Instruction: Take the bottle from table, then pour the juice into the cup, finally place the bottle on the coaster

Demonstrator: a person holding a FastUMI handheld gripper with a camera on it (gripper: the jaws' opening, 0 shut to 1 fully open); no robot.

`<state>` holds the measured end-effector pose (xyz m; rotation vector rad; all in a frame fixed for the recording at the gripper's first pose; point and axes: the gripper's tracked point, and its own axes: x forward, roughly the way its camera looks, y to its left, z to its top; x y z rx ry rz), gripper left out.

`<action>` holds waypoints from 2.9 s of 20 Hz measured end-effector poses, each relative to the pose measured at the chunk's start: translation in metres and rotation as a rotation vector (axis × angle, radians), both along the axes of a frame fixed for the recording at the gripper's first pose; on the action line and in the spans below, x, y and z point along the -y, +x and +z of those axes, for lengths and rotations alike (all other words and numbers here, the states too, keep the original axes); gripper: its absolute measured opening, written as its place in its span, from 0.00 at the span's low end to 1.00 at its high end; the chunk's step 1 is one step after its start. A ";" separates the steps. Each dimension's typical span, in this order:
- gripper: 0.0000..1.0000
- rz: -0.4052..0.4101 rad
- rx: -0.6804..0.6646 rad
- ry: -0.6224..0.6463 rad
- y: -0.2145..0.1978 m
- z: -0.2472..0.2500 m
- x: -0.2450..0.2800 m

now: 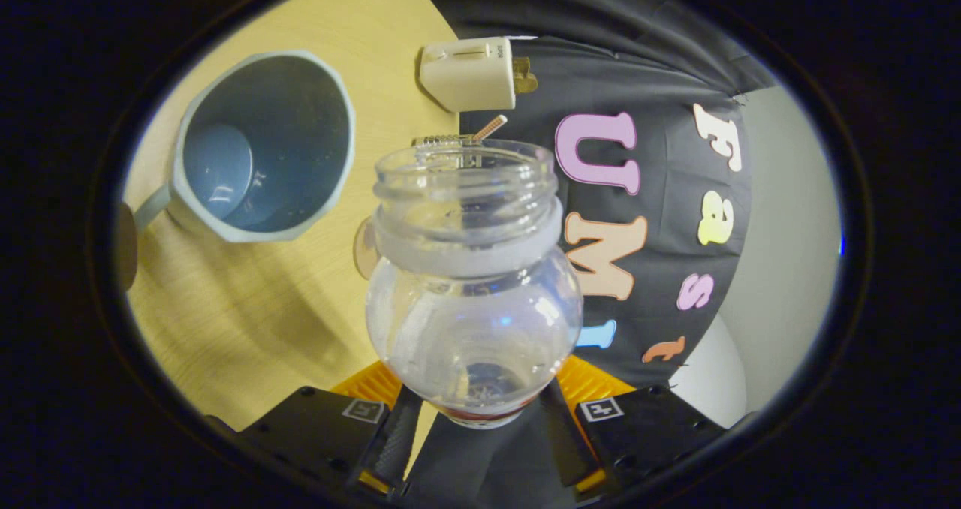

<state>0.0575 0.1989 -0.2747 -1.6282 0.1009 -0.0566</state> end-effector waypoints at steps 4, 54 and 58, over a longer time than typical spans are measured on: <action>0.78 0.028 0.009 -0.053 0.003 0.005 -0.005; 0.78 0.016 0.028 -0.281 0.013 0.046 -0.010; 0.78 0.020 0.028 -0.300 0.012 0.053 -0.014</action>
